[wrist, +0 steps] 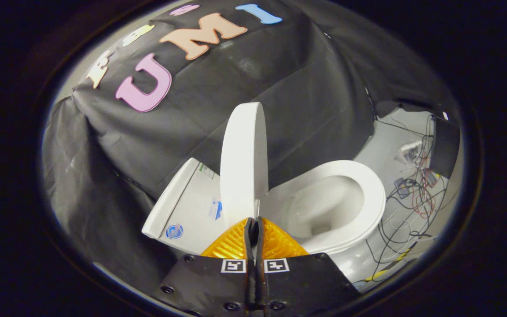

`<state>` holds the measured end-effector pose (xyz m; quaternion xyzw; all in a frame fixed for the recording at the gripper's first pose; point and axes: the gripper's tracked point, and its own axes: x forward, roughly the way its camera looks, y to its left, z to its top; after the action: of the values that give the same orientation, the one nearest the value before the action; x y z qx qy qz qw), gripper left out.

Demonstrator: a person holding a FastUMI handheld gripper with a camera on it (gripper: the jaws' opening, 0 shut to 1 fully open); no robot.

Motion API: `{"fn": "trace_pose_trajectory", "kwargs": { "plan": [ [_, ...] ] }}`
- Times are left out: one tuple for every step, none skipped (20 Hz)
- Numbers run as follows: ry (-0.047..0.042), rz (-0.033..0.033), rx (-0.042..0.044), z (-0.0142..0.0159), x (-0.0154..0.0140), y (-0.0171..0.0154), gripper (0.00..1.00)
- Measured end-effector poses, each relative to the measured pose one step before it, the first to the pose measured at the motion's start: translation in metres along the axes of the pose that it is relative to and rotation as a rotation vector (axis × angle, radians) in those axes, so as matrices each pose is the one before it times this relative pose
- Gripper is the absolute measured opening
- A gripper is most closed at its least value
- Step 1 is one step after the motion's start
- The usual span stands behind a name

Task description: Open the toilet lid.

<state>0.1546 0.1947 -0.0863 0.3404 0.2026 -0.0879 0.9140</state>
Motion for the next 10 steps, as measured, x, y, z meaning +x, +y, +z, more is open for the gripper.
{"fn": "trace_pose_trajectory", "kwargs": {
  "plan": [
    [-0.00910, 0.00393, 0.00293, 0.00102, 0.00055, 0.00412, 0.01],
    [-0.00960, 0.00768, -0.00176, 0.00026, 0.00116, 0.00450, 0.01],
    [-0.00691, 0.00837, -0.00834, 0.00020, 0.00070, 0.00489, 0.01],
    [-0.00517, 0.00718, -0.01347, -0.00019, 0.00099, 0.00372, 0.01],
    [-0.00575, 0.00412, -0.01291, 0.00041, 0.00075, 0.00315, 0.01],
    [-0.00368, 0.00284, -0.00976, 0.00045, 0.00036, 0.00413, 0.01],
    [-0.00410, 0.00243, -0.00839, 0.00067, 0.00088, 0.00344, 0.01],
    [-0.00273, 0.00411, -0.00709, -0.00028, 0.00115, 0.00324, 0.01],
    [-0.00083, 0.00539, -0.00488, 0.00079, 0.00036, 0.00377, 0.01],
    [-0.00088, 0.00602, 0.00115, -0.00033, 0.00045, 0.00368, 0.01]
  ]
}}
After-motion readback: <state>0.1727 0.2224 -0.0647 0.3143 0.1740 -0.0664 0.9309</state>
